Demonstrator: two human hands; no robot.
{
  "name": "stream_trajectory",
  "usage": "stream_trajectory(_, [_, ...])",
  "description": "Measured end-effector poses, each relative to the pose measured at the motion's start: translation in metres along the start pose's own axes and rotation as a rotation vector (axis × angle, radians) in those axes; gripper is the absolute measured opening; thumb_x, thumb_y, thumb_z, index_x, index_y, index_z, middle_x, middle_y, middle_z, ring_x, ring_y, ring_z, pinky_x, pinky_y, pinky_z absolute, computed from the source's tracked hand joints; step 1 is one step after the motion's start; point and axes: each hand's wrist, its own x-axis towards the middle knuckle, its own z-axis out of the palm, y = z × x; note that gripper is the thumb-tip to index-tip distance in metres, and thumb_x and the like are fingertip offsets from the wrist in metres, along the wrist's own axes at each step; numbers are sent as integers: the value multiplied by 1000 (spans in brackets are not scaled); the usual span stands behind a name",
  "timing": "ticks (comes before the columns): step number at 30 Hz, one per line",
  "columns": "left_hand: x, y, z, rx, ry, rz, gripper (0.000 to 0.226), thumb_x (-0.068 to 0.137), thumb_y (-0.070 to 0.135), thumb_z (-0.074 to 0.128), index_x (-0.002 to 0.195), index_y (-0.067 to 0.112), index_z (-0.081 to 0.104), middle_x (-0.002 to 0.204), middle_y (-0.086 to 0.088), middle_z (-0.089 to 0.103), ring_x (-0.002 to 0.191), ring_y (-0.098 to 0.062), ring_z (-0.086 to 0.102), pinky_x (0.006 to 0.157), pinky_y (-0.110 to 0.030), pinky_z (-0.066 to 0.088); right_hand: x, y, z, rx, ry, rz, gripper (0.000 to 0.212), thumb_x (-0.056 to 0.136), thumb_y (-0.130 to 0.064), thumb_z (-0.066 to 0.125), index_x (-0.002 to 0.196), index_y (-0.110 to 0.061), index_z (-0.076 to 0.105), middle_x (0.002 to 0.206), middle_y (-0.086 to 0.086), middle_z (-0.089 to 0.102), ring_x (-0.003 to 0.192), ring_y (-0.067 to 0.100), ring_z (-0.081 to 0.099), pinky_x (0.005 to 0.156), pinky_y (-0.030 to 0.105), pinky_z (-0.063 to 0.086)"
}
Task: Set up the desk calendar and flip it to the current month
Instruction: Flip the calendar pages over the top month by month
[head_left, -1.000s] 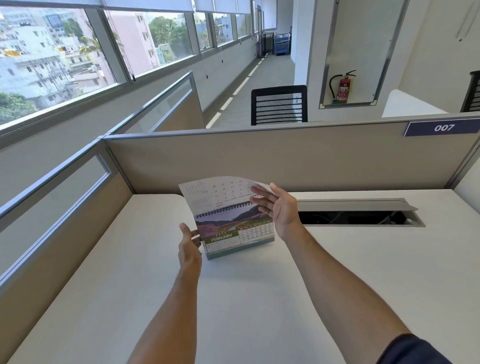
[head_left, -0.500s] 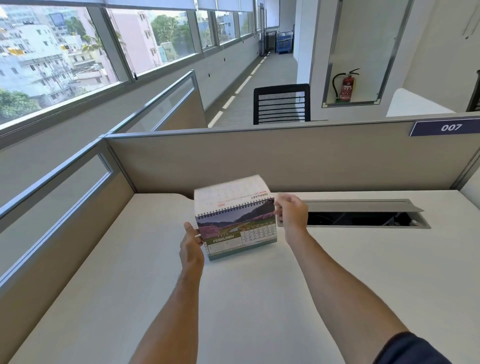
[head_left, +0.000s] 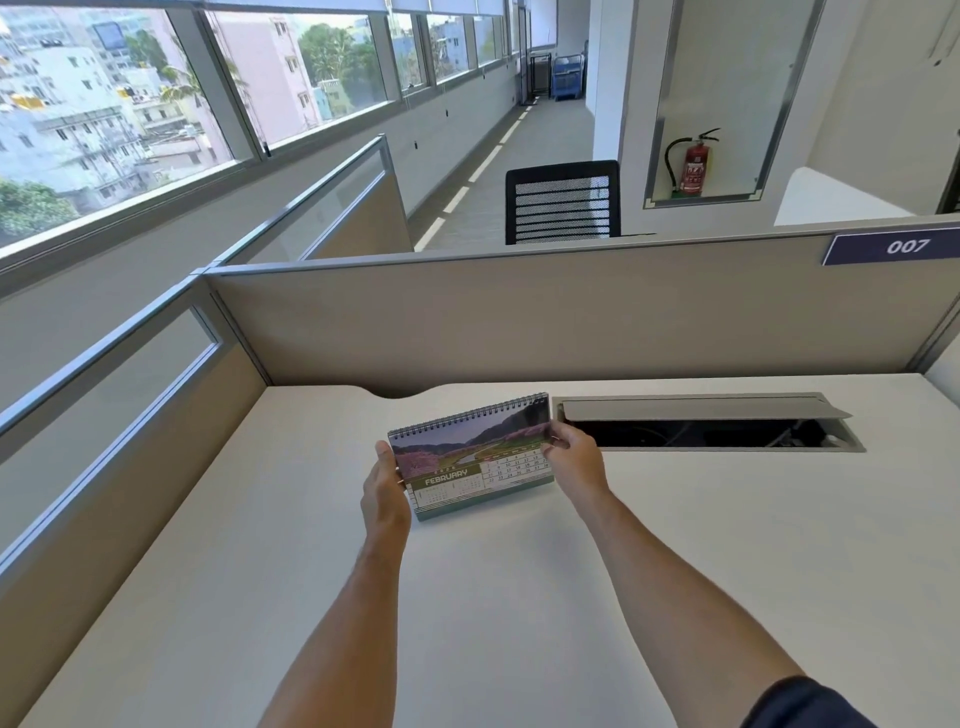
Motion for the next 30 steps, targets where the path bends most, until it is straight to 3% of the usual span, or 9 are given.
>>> stream_trajectory(3, [1,-1,0,12,1,9,53,100,64,22,96,34,66,101,-1,70,102,-30,62,88,-40,43,-3,4,4,52,77,21,52,97,-2,59,148,-10,55,146,7,57,127,21,61,103,38,55])
stream_trajectory(8, [2,-2,1,17,9,16,52,101,63,23,95,34,66,94,4,69,92,-22,63,85,-38,44,-12,13,12,90,165,-36,46,99,-1,58,144,-8,59,141,4,57,115,12,60,78,4,45])
stream_trajectory(11, [1,-2,1,19,11,25,52,101,63,24,94,34,66,94,5,69,88,-15,63,81,-34,45,-15,17,15,112,189,-67,42,98,0,62,139,-8,64,128,-1,59,118,15,61,69,-6,43])
stream_trajectory(14, [0,-3,2,23,14,30,53,100,63,23,99,32,67,94,5,69,87,-13,63,71,-27,45,-18,20,16,102,202,-100,39,95,0,65,134,-8,68,117,-6,58,116,17,62,69,-7,42])
stream_trajectory(19, [-1,-2,3,37,14,36,54,100,64,23,104,32,66,95,4,68,86,-12,63,68,-25,45,-20,26,17,61,228,-129,35,93,-1,69,126,-8,73,116,-7,60,114,16,61,74,-6,40])
stream_trajectory(24, [-2,-3,3,34,13,38,58,96,67,22,106,32,68,96,5,69,88,-12,63,67,-25,46,-22,27,19,43,236,-164,19,89,-3,75,106,-11,78,113,-7,59,107,14,61,73,-5,41])
stream_trajectory(30, [-3,-3,2,45,13,34,57,94,70,21,98,37,67,95,6,69,87,-12,63,69,-26,46,-28,28,18,47,285,-147,37,89,-1,74,124,-12,69,120,-2,62,98,14,66,68,2,47])
